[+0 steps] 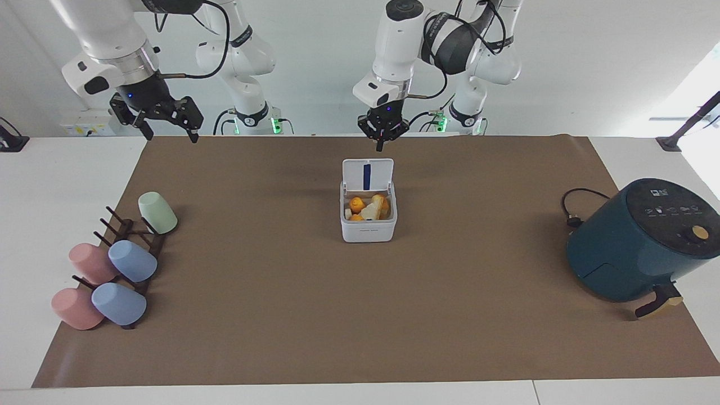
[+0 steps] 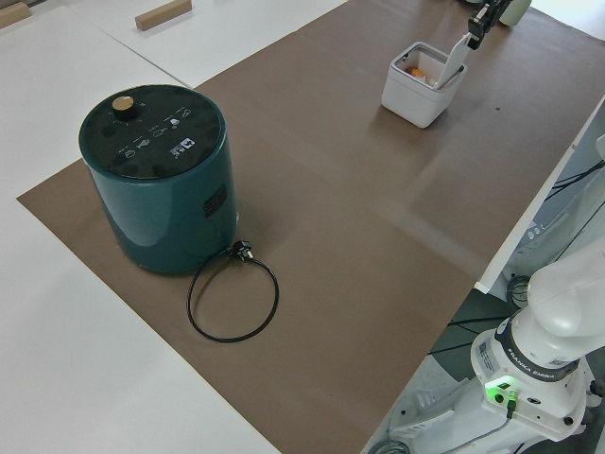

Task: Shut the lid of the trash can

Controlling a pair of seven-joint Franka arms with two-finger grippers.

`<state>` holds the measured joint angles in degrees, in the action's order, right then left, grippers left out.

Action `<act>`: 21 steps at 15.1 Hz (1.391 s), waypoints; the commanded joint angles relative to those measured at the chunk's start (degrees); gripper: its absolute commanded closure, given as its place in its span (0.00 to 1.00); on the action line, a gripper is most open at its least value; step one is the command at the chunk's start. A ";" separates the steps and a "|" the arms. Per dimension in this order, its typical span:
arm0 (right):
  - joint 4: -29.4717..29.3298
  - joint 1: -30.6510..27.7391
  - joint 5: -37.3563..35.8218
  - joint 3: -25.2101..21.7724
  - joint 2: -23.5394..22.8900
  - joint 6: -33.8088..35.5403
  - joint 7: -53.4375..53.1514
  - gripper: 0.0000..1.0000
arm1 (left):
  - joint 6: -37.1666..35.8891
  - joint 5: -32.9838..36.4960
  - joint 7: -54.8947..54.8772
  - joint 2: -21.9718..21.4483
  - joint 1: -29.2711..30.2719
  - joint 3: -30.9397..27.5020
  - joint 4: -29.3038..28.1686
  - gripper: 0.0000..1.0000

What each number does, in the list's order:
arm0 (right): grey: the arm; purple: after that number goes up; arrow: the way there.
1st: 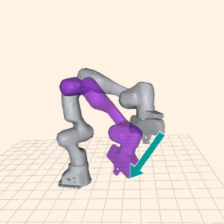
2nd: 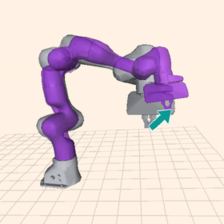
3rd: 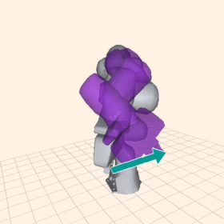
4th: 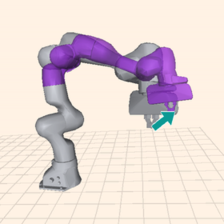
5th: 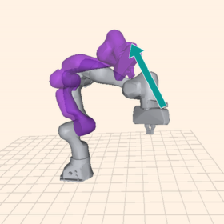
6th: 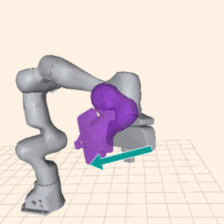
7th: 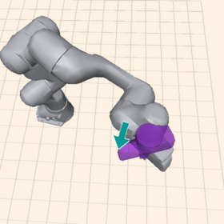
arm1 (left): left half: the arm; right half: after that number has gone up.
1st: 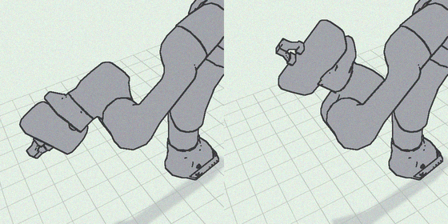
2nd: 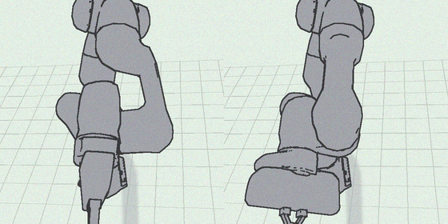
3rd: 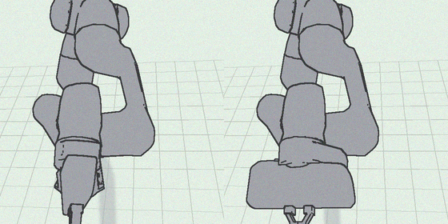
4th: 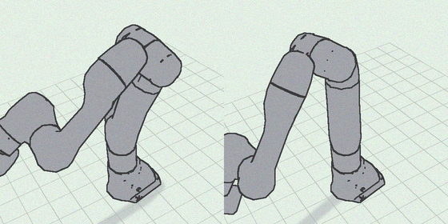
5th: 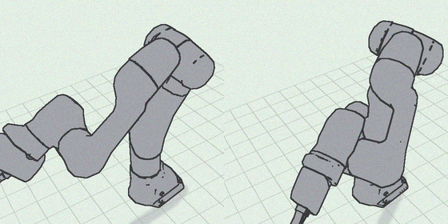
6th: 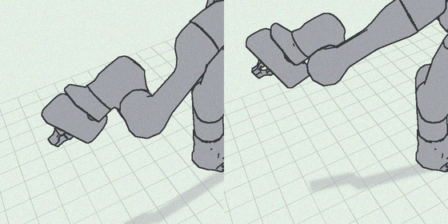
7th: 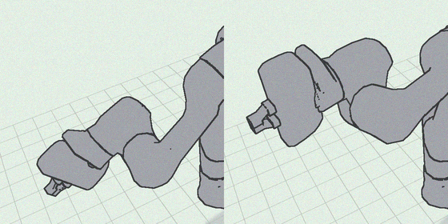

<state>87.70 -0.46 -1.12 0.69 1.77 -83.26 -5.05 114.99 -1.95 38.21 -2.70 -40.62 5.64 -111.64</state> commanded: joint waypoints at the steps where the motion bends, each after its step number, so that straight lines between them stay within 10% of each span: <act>1: 1.59 -0.77 0.42 0.28 1.30 -0.67 0.66 0.00 | 2.52 -0.77 1.08 1.38 -0.95 -0.98 -0.07 1.00; 21: 1.59 -0.77 0.42 0.28 1.30 -0.67 0.66 0.00 | 5.59 -0.60 -2.08 13.50 5.11 -1.24 11.97 1.00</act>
<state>87.70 -0.46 -1.12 0.69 1.78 -83.26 -5.05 119.91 -1.97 37.84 8.19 -36.93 4.19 -102.20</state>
